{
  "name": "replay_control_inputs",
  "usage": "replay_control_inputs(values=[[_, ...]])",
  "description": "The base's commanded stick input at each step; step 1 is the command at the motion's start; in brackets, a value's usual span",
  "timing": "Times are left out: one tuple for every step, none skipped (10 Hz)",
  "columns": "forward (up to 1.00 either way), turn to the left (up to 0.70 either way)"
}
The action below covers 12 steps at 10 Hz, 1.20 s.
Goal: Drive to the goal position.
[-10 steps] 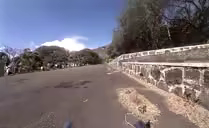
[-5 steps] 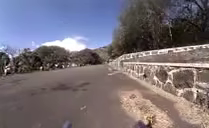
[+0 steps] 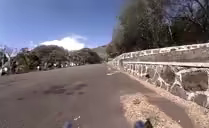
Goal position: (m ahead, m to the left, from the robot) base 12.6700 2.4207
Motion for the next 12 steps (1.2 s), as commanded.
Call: replay_control_inputs(values=[[0.50,-0.50],[0.50,-0.50],[0.50,0.00],[0.50,0.00],[0.50,0.00],[0.50,0.00],[0.50,0.00],[0.50,0.00],[0.50,0.00],[0.50,-0.05],[0.50,-0.26],[0.50,-0.47]])
